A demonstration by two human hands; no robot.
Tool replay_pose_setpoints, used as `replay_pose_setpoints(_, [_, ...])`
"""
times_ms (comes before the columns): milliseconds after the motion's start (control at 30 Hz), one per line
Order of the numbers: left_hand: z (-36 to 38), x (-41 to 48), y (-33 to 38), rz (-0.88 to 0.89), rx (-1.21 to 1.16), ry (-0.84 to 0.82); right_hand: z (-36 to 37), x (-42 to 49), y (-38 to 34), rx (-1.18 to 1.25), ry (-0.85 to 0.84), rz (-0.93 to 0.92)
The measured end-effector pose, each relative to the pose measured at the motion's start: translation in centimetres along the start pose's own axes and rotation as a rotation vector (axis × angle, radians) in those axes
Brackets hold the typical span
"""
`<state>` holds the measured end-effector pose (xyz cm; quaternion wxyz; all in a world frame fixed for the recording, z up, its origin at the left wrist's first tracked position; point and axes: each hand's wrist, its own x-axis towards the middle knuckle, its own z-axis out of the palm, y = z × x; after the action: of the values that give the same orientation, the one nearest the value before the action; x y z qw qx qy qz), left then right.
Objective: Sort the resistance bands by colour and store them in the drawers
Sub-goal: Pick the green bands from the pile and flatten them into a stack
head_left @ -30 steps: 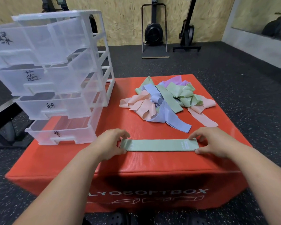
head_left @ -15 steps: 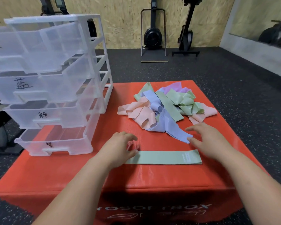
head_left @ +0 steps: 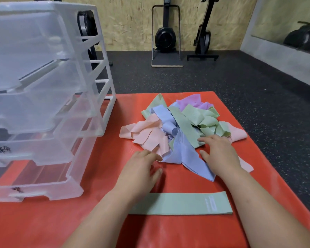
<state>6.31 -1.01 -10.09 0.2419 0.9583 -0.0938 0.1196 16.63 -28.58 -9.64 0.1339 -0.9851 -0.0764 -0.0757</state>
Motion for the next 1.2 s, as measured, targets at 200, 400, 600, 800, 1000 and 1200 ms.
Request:
replay_pose_setpoints(200, [0.3, 0.1, -0.1, -0.005, -0.013, -0.027, 0.8, 0.9, -1.0, -0.078, 0.027, 0.055])
replay_pose_setpoints(400, [-0.5, -0.6, -0.1, -0.017, -0.010, -0.033, 0.4, 0.8, -1.2, 0.038, 0.181, 0.066])
replay_pose_setpoints(600, [-1.8, -1.1, 0.5, -0.043, -0.063, -0.009, -4.0, -1.0, -2.6, 0.387, 0.284, -0.054])
replay_pose_setpoints(800, [-2.1, -1.4, 2.0, -0.030, -0.140, 0.041, -7.3, -5.1, -3.7, 0.601, 0.380, -0.094])
replay_pose_setpoints(1000, [-1.9, -1.5, 5.6, 0.022, -0.342, 0.085, -6.5, -8.1, -3.0, 0.682, 0.097, -0.087])
replay_pose_setpoints(1200, [-1.4, -1.7, 8.3, 0.010, -0.400, 0.073, -7.2, -9.8, -3.1, 0.788, 0.012, -0.136])
